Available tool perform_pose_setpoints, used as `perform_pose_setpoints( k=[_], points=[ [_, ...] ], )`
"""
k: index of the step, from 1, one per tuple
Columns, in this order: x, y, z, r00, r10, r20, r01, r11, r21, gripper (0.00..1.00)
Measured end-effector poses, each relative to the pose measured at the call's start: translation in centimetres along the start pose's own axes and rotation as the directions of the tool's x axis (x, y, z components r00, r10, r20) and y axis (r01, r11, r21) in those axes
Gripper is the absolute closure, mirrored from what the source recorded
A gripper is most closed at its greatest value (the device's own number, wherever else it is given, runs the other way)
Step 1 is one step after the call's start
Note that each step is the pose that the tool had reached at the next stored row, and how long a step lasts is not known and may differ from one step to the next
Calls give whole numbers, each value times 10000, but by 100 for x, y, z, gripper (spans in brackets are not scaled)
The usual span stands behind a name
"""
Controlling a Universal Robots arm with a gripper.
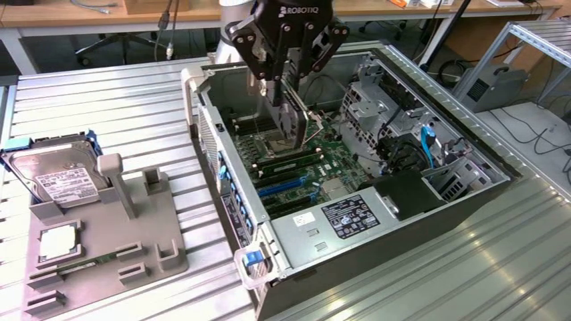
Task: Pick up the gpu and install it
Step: 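Pick up the gpu and move the gpu toward the slot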
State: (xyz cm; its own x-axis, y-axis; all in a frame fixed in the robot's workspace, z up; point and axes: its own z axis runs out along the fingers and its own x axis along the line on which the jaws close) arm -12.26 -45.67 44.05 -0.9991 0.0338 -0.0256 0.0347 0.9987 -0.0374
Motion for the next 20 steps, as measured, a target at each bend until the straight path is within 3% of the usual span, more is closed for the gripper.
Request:
perform_pose_setpoints(
  k=[8, 20],
  points=[
    [-457, 17, 11, 10000, -8, -1, 8, 10000, -22, 73],
    [-967, 36, 24, 10000, -16, -1, 16, 10000, -39, 73]
  ],
)
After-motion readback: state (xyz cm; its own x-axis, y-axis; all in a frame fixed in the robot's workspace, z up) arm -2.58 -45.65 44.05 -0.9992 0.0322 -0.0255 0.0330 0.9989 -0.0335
